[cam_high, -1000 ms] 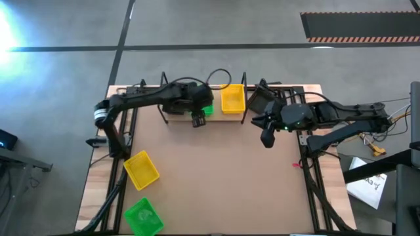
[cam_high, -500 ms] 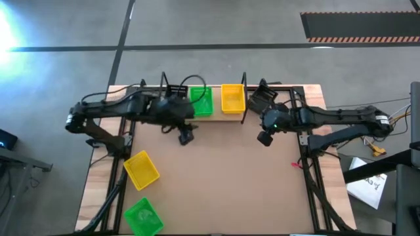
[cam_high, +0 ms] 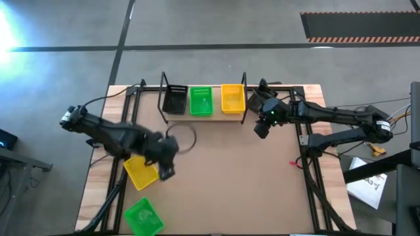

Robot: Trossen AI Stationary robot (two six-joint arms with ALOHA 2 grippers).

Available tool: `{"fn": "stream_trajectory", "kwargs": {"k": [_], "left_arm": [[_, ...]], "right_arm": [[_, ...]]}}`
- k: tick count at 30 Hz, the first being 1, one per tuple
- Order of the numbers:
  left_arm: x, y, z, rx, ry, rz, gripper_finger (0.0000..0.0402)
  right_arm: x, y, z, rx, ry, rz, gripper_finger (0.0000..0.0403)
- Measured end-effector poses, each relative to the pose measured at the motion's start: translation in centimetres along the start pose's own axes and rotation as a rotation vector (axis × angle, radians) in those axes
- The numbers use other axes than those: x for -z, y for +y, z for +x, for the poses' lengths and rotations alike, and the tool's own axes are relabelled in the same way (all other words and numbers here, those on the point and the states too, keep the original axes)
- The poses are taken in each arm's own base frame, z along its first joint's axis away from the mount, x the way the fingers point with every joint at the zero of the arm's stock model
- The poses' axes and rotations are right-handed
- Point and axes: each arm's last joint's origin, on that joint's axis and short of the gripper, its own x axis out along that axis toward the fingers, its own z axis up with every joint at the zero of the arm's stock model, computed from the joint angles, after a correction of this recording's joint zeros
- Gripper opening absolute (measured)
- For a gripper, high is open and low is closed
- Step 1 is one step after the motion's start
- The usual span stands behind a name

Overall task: Stack baskets on shelf by color
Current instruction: Stack the green basket on the green basket on the shelf

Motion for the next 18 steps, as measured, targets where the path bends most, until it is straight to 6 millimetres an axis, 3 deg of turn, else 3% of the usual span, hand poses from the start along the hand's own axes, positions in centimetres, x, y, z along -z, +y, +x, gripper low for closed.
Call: {"fn": "stream_trajectory", "kwargs": {"k": [5, 10, 18], "left_arm": [[4.6, -2.4, 2.4, 0.097, 0.228, -0.075, 0.018], [8.4, -5.7, 3.6, 0.2, 0.314, -0.154, 0.018], [12.4, -11.8, 5.3, 0.338, 0.38, -0.262, 0.018]], "right_arm": [[-0.3, 0.2, 0.0, -0.017, -0.032, 0.006, 0.0145], [-0.3, 0.2, 0.0, -0.016, -0.028, -0.006, 0.0148], [-0.2, 0.2, 0.0, -0.015, -0.028, -0.075, 0.0147]]}}
